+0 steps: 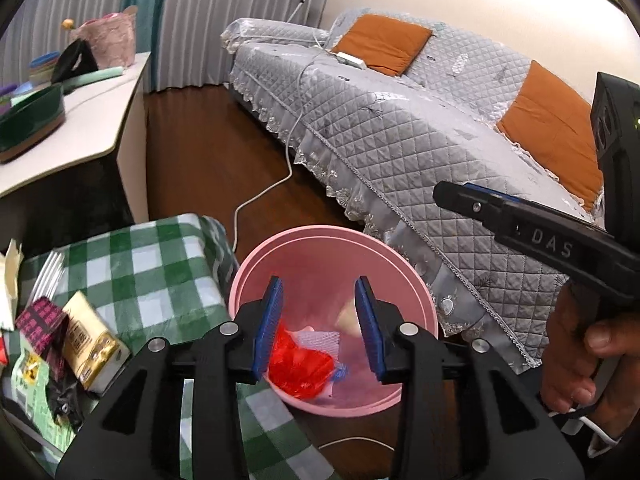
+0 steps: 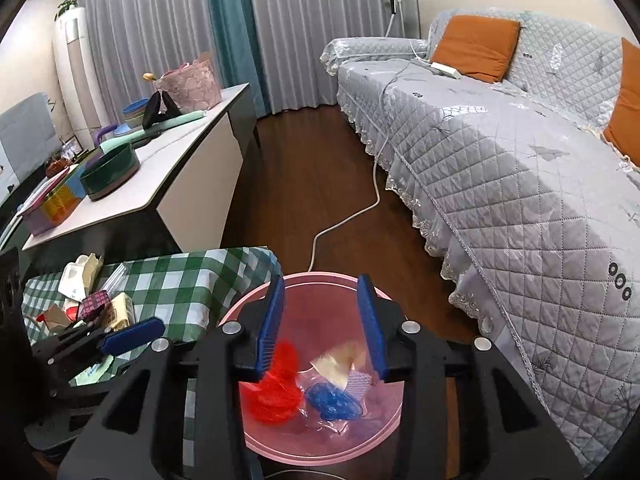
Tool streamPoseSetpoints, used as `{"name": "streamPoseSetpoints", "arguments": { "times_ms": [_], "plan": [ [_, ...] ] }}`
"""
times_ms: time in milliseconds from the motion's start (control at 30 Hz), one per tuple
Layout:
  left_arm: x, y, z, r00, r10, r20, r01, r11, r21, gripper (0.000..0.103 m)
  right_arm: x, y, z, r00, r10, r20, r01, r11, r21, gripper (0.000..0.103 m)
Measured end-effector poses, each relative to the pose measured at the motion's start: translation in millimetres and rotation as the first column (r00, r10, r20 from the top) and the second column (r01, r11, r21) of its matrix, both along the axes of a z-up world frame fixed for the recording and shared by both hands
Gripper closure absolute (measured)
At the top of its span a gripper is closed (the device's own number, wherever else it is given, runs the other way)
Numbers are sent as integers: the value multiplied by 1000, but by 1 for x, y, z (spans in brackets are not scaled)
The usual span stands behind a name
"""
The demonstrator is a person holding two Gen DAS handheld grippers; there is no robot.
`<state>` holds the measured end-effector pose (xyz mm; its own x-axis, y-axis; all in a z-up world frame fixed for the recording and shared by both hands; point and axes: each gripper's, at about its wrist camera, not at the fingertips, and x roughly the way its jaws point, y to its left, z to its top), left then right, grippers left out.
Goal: Collect trash
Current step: 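Open both grippers to drop the red bag and white paper into the bucket, then move both grippers back over the table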
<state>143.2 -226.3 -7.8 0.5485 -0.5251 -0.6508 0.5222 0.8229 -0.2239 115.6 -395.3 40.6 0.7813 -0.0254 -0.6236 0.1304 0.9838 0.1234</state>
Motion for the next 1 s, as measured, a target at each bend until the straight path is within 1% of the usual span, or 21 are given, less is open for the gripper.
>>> {"name": "streamPoseSetpoints", "arguments": {
  "times_ms": [233,467,567,633,733,800,833,900,1000],
  "plan": [
    [-24,32,10,999,23,23,-24,1000,21,66,0,13,6,1000,17,18,-18,1000,12,64],
    [-52,93,27,996,75,50,-76,997,30,75,-8,48,19,995,77,60,-80,996,45,66],
    [-61,132,36,991,120,64,-122,992,34,77,-13,70,26,987,134,86,-141,987,78,75],
    [-64,154,40,986,154,67,-157,987,43,77,-17,86,29,979,176,101,-184,980,73,84],
    [-65,192,46,972,226,59,-230,971,63,78,-21,113,32,965,232,125,-241,969,62,85],
    [-65,218,48,958,280,63,-284,956,70,78,-22,128,32,954,267,135,-278,958,72,86],
    [-66,226,48,952,299,67,-303,951,67,78,-22,137,31,948,287,136,-299,951,77,86],
    [-67,249,43,933,356,57,-358,933,39,78,-21,151,27,939,317,135,-330,940,89,86],
    [-67,264,30,908,417,31,-418,909,16,78,-16,176,16,923,368,116,-381,916,123,86]
  ]
}}
